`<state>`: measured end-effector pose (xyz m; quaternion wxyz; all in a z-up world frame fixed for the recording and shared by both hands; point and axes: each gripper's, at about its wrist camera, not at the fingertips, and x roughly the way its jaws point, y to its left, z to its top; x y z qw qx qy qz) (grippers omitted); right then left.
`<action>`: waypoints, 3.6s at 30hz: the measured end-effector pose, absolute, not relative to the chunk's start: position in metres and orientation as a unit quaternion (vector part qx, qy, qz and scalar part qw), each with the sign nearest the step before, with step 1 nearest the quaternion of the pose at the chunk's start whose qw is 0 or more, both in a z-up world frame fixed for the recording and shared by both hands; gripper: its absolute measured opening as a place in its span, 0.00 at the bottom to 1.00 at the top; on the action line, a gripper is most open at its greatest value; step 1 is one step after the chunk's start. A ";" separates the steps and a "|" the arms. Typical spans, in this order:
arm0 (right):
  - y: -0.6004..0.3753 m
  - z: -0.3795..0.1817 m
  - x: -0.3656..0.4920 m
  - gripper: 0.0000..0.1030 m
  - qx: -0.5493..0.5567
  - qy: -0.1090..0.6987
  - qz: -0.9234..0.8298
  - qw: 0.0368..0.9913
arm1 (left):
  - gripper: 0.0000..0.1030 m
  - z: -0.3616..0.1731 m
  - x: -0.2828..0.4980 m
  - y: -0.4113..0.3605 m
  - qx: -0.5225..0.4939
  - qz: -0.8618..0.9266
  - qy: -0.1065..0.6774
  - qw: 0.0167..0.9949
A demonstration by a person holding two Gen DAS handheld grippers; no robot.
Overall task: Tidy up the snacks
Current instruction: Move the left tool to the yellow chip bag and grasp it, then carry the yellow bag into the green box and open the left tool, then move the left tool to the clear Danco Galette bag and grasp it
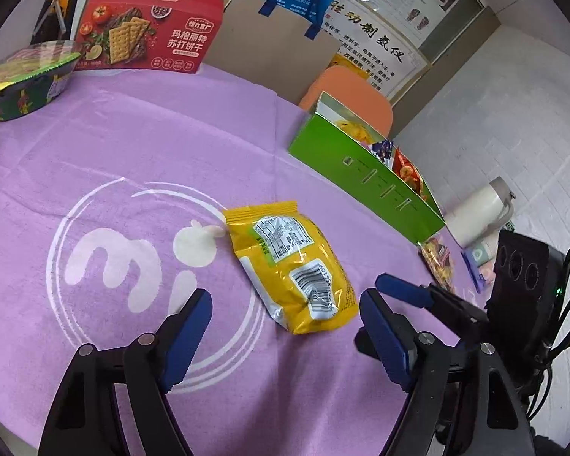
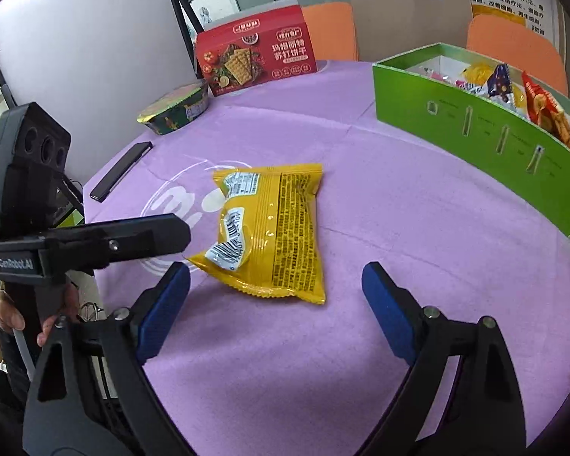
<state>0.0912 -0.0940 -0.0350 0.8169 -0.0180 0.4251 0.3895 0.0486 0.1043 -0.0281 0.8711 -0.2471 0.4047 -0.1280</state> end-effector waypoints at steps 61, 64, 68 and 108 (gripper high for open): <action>-0.285 0.012 0.228 0.84 0.098 0.315 0.154 0.931 | 0.87 0.042 0.270 -0.070 -0.120 -0.174 0.397 0.893; -0.285 0.021 0.218 0.84 0.096 0.312 0.161 0.931 | 0.87 0.047 0.259 -0.064 -0.110 -0.162 0.382 0.903; -0.288 0.044 0.199 0.86 0.105 0.297 0.162 0.935 | 0.87 0.063 0.236 -0.060 -0.086 -0.156 0.357 0.917; -0.314 -0.014 0.123 0.68 0.091 0.423 0.223 0.874 | 0.99 -0.014 0.116 -0.099 -0.075 -0.279 0.442 0.849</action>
